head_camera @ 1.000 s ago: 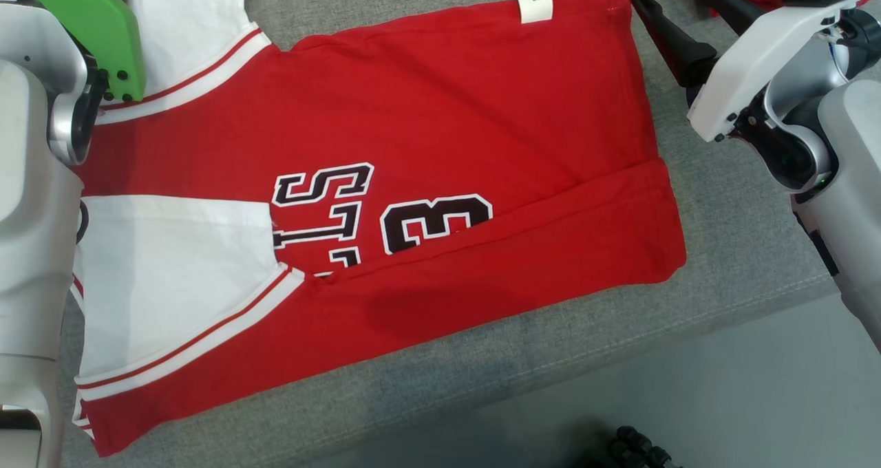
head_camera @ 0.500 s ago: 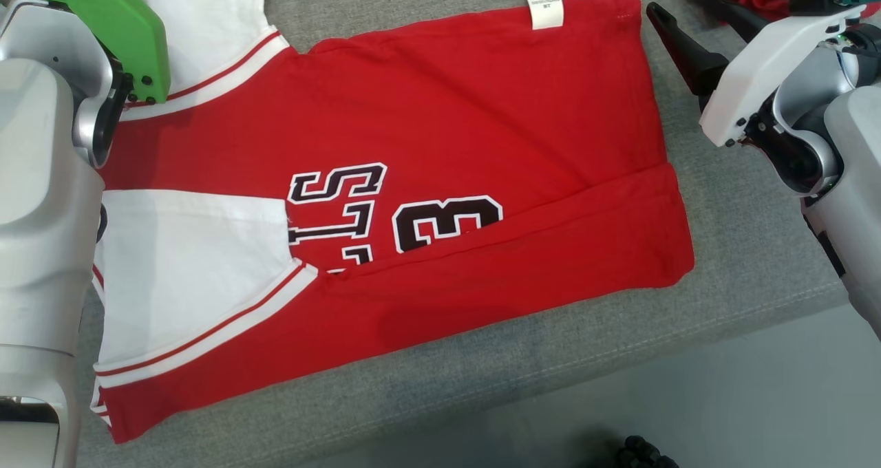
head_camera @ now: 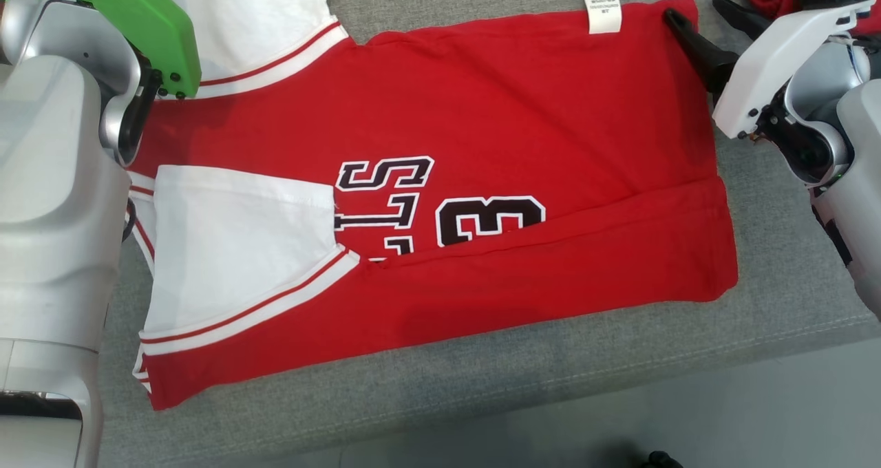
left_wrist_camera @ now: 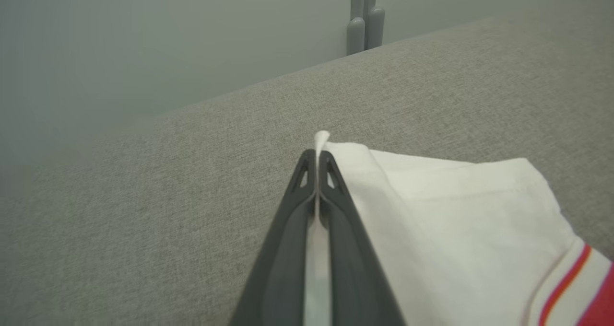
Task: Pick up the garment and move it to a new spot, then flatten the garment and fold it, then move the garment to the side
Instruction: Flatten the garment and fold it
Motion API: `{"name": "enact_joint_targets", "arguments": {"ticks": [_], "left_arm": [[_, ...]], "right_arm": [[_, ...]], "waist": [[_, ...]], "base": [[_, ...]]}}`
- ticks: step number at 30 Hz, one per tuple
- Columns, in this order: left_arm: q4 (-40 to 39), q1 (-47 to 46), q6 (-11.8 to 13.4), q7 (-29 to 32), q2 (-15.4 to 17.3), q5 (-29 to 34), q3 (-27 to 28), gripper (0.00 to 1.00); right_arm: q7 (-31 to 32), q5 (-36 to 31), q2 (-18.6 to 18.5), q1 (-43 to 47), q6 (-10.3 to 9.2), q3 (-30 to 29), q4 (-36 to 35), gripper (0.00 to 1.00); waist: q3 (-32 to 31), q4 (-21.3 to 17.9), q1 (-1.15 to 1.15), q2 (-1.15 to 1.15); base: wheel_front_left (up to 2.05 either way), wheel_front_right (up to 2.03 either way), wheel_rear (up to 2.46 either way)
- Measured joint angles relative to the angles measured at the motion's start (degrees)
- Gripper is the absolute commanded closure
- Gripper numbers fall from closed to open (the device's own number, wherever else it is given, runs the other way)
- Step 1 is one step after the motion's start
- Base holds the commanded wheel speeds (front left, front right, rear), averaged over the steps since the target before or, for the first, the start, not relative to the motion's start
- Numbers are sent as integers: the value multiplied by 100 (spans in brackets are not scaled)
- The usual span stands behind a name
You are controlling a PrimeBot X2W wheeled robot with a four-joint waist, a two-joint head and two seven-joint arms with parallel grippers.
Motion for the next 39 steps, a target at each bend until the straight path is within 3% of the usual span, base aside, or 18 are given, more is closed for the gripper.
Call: {"name": "enact_joint_targets", "arguments": {"ticks": [6, 7, 8, 9, 10, 12, 15, 29, 39], "left_arm": [[53, 0, -20, -101, -13, -8, -25, 100], [68, 0, -32, -102, -12, -8, -29, 100], [78, 0, -34, -121, -12, -8, -34, 100], [86, -1, -49, -145, -13, -8, -38, 100], [94, -1, -49, -154, -13, -8, -43, 100], [111, -3, -51, -180, -13, -12, -43, 100], [149, -6, -56, -232, -11, -52, -42, 100], [23, 71, -120, -818, 45, -503, 261, 100], [-583, 1197, -157, -1482, 34, -787, 320, 100]], "right_arm": [[94, 56, 74, -152, 1, 15, 254, 0], [94, 60, 93, -179, 1, 14, 291, 9], [94, 79, 102, -208, 1, 16, 325, 27], [94, 105, 103, -235, 2, 16, 355, 35], [94, 108, 102, -256, 2, 21, 385, 50], [94, 108, 104, -287, 3, 58, 430, 62], [91, 107, 137, -335, 26, 105, 470, 100], [-550, 112, 290, -355, 54, 205, 547, 100], [-1292, 155, 223, 282, 55, 385, 425, 100]], "waist": [[33, 126, 0, 0], [36, 134, 0, 0], [38, 139, 0, 0], [40, 144, 0, 0], [42, 148, 0, 0], [46, 152, 0, 0], [46, 151, 0, 0], [-163, 48, 0, 0], [-508, 56, 0, 0]], "base": [[0, 0, 0], [0, 0, 0], [0, 0, 0], [0, 0, 0], [0, 0, 0], [0, 0, 0], [0, 0, 0], [0, 0, 0], [0, 0, 0]]}}
